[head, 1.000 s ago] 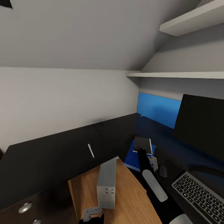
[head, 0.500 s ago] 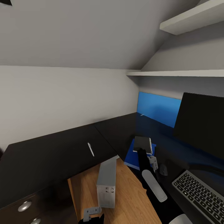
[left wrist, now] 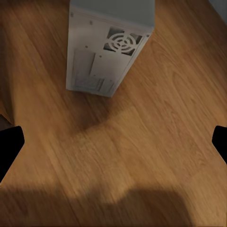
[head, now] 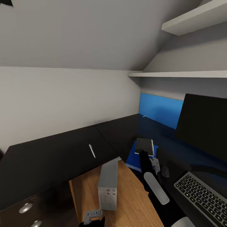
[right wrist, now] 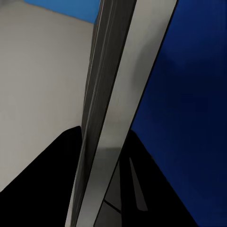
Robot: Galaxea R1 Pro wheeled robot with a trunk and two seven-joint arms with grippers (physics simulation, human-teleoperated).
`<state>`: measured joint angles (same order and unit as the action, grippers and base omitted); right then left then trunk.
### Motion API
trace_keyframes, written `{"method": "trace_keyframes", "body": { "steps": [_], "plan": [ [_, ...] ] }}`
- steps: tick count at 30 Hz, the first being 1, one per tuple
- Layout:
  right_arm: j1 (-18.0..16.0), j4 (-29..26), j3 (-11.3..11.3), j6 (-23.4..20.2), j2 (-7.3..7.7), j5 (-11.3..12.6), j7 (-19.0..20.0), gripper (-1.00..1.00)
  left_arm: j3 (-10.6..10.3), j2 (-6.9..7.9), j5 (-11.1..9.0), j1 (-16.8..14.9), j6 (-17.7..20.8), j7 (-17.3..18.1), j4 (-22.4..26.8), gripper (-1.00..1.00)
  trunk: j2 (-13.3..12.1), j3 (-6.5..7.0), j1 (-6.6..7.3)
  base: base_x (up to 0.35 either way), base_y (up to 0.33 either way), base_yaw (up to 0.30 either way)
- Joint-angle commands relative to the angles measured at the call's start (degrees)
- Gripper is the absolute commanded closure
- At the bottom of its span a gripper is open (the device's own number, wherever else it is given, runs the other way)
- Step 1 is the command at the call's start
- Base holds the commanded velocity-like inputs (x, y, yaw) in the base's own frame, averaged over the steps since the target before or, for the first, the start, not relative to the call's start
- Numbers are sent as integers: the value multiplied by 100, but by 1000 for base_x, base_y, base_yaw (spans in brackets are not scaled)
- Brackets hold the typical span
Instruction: In the bedroom, organize the workspace by keeping the computer under the desk, ensuring the monitor is on the desk, placing the keyboard on the desk next to the monitor, placing the mouse on the desk next to the keyboard, moving the folder from the swivel chair onto the desk next to the mouse, stacking the notebook on top of the folder with the pen on top of the notebook, and positioning the swivel chair next to the desk.
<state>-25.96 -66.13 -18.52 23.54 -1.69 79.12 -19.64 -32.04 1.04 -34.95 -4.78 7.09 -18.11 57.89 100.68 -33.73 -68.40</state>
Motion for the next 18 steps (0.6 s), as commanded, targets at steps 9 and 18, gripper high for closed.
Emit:
{"method": "trace_keyframes", "body": {
  "steps": [9, 18],
  "plan": [
    [-5, -5, -10, 36, 2, 34, -14, 100, -30, 2, -35, -6, 12, -56, 12, -100, 4, -6, 2, -135, 0, 0],
    [-5, -5, -4, 31, 2, 36, -14, 100, -31, 2, -30, -6, 12, -69, 11, -100, 4, -6, 2, -7, 0, 0]
  ]
}}
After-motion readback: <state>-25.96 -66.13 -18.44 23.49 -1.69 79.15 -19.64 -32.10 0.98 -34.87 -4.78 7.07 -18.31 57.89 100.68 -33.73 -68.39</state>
